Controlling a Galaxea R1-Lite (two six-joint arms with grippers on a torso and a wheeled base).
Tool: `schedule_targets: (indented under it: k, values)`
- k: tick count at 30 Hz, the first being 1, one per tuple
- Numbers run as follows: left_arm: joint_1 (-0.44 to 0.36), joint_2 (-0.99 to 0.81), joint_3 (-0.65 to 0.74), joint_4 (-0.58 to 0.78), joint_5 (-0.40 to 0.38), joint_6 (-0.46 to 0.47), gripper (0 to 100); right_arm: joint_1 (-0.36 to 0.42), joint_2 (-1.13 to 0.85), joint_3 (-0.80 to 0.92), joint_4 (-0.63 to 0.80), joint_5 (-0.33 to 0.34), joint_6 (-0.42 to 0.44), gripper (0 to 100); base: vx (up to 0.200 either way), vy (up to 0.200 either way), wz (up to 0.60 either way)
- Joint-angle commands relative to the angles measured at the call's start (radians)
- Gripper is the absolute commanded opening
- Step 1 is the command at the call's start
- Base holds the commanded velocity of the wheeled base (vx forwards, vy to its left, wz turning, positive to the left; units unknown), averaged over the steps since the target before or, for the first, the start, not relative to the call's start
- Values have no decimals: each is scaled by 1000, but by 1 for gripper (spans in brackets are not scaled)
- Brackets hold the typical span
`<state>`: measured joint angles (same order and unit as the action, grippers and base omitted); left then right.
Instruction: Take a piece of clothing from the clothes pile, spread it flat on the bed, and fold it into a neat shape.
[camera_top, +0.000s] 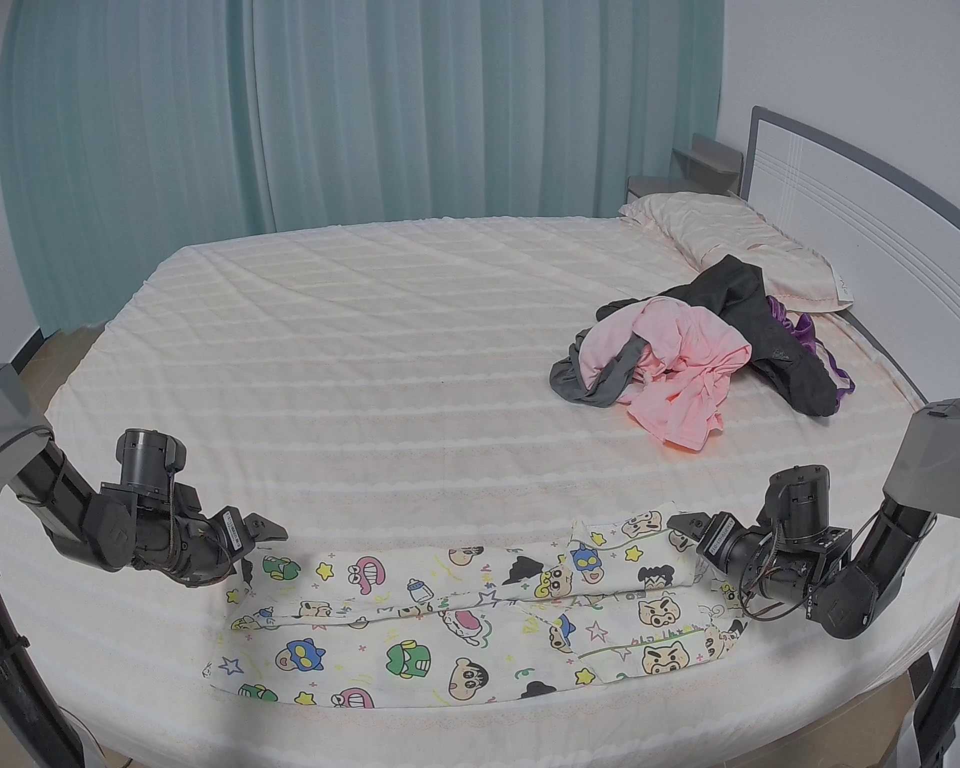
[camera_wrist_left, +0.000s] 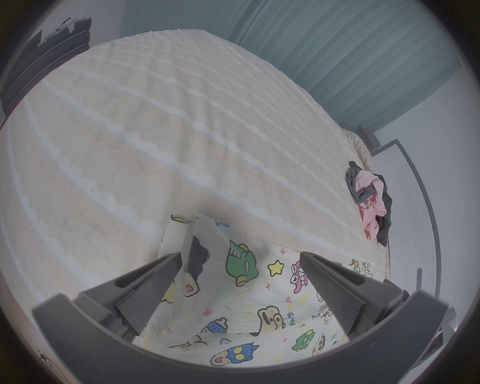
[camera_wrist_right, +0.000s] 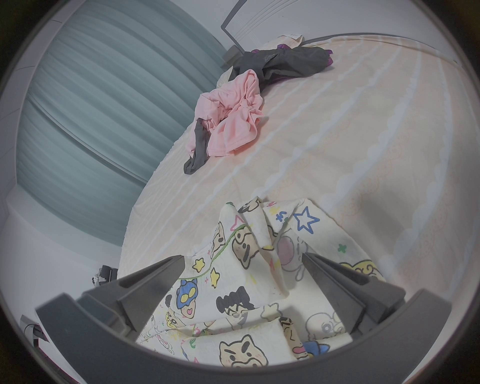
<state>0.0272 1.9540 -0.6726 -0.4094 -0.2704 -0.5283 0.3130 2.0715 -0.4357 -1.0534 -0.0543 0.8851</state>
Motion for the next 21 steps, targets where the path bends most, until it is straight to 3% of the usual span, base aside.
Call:
schedule_targets:
  k: [1, 17, 18, 21]
  values:
    - [-1, 9, 4, 0, 0, 13, 100, 5, 1, 3, 0, 2, 0, 100, 0, 0, 0]
    - [3, 71, -13, -11, -10, 16, 100, 9, 1, 6, 0, 8, 2, 100, 0, 0, 0]
    - [3, 71, -15, -11, -9, 16, 0, 9, 1, 6, -2, 8, 2, 100, 0, 0, 0]
    - [8, 68, -12, -11, -9, 16, 0, 9, 1, 6, 0, 8, 2, 100, 0, 0, 0]
